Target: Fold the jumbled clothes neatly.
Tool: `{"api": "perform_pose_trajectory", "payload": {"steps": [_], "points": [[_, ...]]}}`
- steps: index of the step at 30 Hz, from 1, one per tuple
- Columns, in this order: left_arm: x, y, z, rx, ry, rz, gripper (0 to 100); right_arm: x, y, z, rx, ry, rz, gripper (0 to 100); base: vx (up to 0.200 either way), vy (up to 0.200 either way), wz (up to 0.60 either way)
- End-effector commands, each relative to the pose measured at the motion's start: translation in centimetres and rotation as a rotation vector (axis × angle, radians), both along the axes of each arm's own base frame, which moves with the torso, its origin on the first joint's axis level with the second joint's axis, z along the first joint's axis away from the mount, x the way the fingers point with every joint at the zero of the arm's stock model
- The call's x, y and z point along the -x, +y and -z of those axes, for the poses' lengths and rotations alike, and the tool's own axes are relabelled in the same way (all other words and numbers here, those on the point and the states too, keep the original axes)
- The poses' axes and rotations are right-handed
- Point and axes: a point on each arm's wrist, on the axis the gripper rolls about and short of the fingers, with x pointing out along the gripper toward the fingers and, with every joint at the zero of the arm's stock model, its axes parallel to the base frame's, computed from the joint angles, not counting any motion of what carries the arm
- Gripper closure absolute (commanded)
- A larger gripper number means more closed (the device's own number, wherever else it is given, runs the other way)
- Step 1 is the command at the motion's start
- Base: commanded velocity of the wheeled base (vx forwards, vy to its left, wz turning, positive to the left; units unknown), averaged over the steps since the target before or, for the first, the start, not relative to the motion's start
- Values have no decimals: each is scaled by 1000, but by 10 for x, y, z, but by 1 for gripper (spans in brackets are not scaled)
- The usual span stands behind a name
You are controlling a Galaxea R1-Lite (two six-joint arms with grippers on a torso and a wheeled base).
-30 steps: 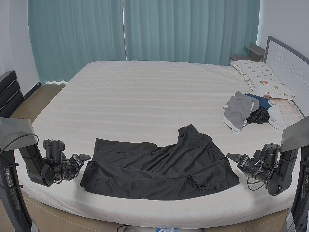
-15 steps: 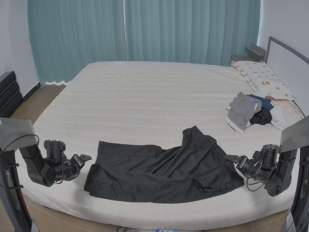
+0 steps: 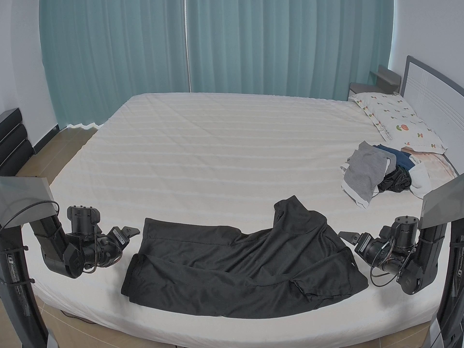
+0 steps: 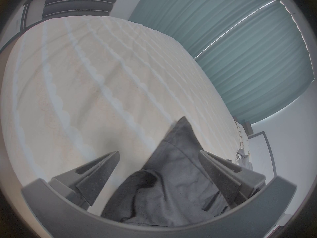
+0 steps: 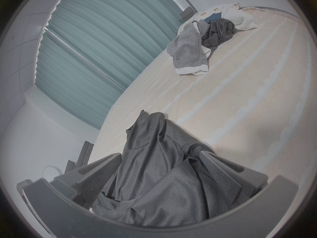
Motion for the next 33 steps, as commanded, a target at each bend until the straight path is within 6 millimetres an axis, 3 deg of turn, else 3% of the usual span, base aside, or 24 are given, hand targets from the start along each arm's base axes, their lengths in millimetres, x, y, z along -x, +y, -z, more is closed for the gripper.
{"api": "perform_pose_trajectory", "payload": {"steps": [1, 8, 15, 21, 33], "points": [[-11, -11, -11, -2, -60, 38, 0, 0, 0, -2, -1, -12, -1, 0, 0, 0, 0], [-56, -16, -15, -109, -191, 132, 0, 0, -1, 0, 2, -5, 1, 0, 0, 0, 0], [-77, -25, 8, -163, -144, 262, 0, -1, 0, 6, 23, 3, -14, 0, 0, 0, 0], [-79, -20, 19, -170, -143, 344, 0, 1, 1, 14, 36, 34, -25, 0, 0, 0, 0], [-70, -19, 29, -202, -114, 386, 0, 2, 7, 14, 36, 32, -43, 0, 0, 0, 0]]}}
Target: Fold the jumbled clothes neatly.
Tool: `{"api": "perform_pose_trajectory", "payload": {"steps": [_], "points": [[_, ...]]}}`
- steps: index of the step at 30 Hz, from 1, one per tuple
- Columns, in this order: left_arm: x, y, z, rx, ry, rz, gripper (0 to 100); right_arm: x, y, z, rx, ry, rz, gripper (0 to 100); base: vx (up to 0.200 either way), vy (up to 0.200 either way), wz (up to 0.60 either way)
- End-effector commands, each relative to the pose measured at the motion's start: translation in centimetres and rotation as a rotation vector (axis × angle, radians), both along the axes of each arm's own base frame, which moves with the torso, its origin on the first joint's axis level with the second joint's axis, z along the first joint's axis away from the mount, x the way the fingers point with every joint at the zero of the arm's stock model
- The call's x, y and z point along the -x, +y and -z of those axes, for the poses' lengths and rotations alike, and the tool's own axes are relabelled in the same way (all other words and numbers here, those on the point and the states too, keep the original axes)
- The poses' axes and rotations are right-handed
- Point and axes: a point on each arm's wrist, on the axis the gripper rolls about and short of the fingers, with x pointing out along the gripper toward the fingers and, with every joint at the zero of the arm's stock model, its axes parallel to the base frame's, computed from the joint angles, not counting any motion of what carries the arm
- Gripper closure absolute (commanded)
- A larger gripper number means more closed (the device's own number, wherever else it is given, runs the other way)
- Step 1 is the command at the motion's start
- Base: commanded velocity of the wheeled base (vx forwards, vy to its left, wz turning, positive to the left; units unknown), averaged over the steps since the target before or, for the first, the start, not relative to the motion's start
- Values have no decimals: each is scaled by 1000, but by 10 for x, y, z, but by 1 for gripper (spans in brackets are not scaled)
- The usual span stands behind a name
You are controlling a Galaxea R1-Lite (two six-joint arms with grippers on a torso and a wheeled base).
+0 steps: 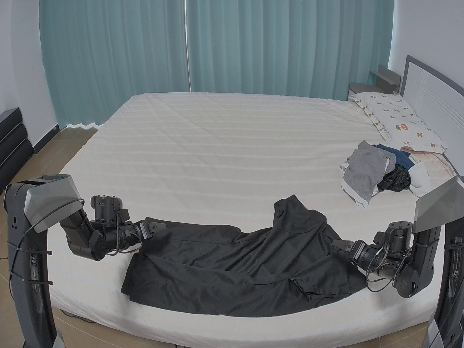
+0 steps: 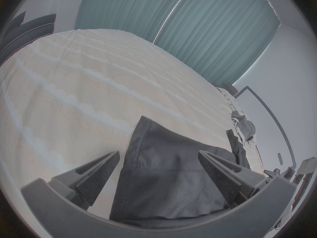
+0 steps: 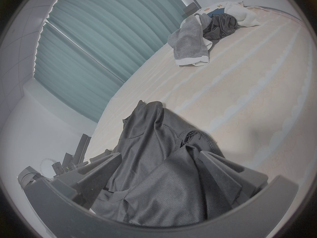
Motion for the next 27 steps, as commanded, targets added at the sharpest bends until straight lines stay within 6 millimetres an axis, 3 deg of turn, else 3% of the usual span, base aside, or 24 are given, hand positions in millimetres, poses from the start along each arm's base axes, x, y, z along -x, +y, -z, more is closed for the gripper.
{"api": "perform_pose_trajectory", "payload": {"steps": [1, 6, 7, 15, 19, 27], "points": [[6, -1, 6, -1, 23, 2, 0, 0, -1, 0, -1, -4, 4, 0, 0, 0, 0], [11, -1, 3, 2, -13, 2, 0, -1, -2, 0, 0, -6, 6, 0, 0, 0, 0], [11, -1, 3, 2, -13, 2, 100, -1, -2, 0, 0, -6, 6, 0, 0, 0, 0], [10, 1, 1, -2, -29, -10, 100, -1, -2, -1, -1, -10, 7, 0, 0, 0, 0], [10, 11, -19, 17, -69, -52, 100, -3, -1, -2, -1, -21, 5, 0, 0, 0, 0], [11, 10, -53, 149, -94, -130, 100, -15, 2, -5, 37, -83, -25, 0, 0, 0, 0]]}}
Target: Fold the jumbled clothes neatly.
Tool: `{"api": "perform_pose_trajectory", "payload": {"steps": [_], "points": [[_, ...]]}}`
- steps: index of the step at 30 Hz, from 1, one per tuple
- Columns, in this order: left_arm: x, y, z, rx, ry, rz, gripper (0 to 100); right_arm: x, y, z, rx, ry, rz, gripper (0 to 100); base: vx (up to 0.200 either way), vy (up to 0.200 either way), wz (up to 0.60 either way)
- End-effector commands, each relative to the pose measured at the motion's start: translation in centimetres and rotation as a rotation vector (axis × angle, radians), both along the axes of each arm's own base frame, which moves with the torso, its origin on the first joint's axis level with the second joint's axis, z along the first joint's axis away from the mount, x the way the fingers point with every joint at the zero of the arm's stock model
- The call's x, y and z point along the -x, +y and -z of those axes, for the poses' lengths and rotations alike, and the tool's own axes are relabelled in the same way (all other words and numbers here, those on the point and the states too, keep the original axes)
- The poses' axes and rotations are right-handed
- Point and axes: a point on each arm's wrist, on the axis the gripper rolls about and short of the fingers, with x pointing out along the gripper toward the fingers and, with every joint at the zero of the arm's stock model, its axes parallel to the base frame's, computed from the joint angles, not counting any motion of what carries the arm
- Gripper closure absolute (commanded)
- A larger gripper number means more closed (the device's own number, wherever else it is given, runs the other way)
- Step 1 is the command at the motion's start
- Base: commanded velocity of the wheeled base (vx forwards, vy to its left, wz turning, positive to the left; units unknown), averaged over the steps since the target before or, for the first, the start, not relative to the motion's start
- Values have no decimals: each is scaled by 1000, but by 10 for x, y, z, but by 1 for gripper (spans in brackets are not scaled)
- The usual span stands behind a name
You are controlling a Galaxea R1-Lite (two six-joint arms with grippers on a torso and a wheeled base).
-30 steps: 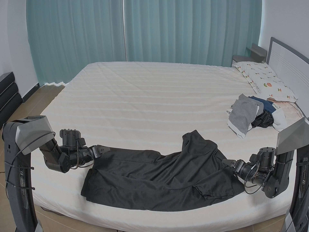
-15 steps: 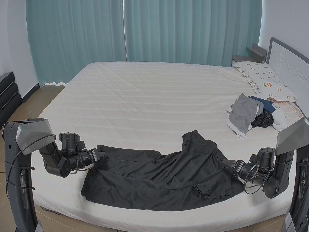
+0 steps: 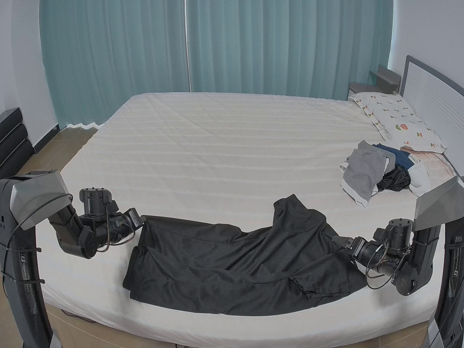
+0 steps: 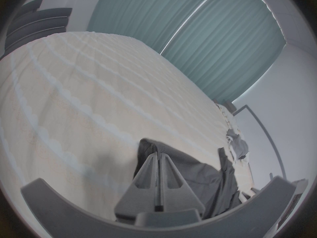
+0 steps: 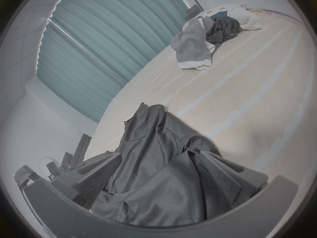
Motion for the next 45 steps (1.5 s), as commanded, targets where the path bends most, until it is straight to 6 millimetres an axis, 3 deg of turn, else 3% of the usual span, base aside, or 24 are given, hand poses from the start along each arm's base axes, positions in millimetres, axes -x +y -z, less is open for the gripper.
{"api": "perform_pose_trajectory", "payload": {"steps": [1, 8, 17, 19, 20, 25, 42, 45], "points": [[2, 0, -26, 28, -48, -15, 100, -9, 2, -3, 20, -52, -16, 0, 0, 0, 0], [7, 4, -34, 41, 43, -21, 100, -31, 6, -11, 76, -140, -49, 0, 0, 0, 0], [8, 15, -37, 82, 79, -71, 100, -85, 20, -16, 154, -115, -111, 0, 0, 0, 0], [8, 15, -37, 82, 79, -71, 100, -85, 20, -16, 154, -115, -111, 0, 0, 0, 0], [8, 16, -37, 82, 79, -72, 100, -106, 22, -16, 157, -114, -111, 0, 0, 0, 0], [7, 16, -33, 84, 88, -75, 100, -132, 27, -1, 163, -66, -107, 0, 0, 0, 0], [6, 25, -31, 108, 94, -111, 100, -175, 38, 26, 184, -79, -57, 0, 0, 0, 0], [5, 26, -30, 108, 97, -114, 100, -175, 38, 28, 183, -72, -58, 0, 0, 0, 0]]}}
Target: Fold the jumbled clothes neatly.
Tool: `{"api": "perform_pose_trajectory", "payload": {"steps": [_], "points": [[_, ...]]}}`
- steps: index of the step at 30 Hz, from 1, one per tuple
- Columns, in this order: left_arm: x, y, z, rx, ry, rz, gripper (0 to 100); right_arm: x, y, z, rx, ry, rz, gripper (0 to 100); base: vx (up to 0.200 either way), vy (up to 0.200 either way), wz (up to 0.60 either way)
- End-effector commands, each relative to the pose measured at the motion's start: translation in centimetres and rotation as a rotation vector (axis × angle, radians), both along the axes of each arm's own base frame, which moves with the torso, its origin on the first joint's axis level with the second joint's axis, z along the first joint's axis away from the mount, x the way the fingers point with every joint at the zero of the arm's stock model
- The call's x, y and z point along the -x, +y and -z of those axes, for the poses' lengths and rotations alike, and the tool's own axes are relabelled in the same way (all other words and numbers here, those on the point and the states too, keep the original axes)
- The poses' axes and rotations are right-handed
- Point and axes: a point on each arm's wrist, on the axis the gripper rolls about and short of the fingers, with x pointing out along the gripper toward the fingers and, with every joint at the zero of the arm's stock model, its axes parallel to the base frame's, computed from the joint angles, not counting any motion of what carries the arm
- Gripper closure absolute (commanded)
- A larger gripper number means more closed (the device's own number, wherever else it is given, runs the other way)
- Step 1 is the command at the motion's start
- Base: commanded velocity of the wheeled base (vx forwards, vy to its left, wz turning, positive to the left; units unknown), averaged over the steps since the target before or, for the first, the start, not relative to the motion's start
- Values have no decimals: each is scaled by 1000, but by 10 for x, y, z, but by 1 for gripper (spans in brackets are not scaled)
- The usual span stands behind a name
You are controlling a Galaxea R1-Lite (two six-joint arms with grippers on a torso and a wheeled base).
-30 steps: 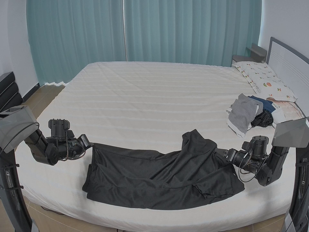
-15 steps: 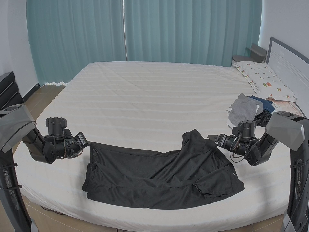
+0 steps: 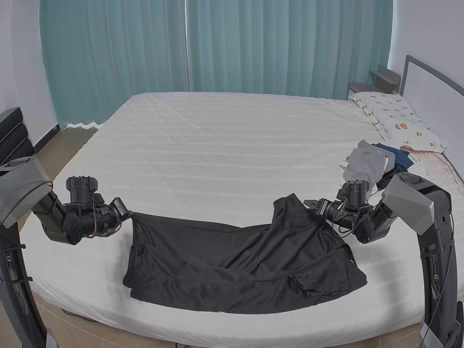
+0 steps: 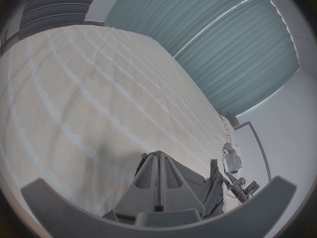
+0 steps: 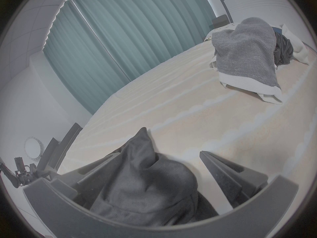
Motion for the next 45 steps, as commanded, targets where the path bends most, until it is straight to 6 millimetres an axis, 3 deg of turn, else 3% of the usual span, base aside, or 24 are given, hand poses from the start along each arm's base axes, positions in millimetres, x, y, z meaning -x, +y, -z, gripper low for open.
{"api": "perform_pose_trajectory", "payload": {"steps": [1, 6, 18, 24, 25, 34, 40, 45], "points": [[-1, 3, 4, 1, 8, -9, 100, -2, 1, 14, 3, 20, 2, 100, 0, 0, 0], [-1, 3, 4, 0, 6, -10, 100, -1, -1, 8, -7, 14, 5, 100, 0, 0, 0], [-2, 5, 1, 1, 2, -15, 100, 7, -15, -30, -86, -18, 16, 100, 0, 0, 0], [-2, 7, 3, 1, 7, -20, 100, 9, -10, -18, -80, 16, 2, 100, 0, 0, 0], [-2, 6, 3, 1, 7, -19, 100, 10, -8, -13, -70, 26, -4, 0, 0, 0, 0], [-2, 7, 3, 1, 7, -20, 100, 3, -3, -16, 41, -2, -71, 0, 0, 0, 0], [-1, 6, 7, 1, 17, -18, 100, -4, 9, 4, 43, 29, -88, 0, 0, 0, 0], [-1, 7, 7, 1, 15, -19, 100, -3, 12, 7, 47, 35, -95, 0, 0, 0, 0]]}}
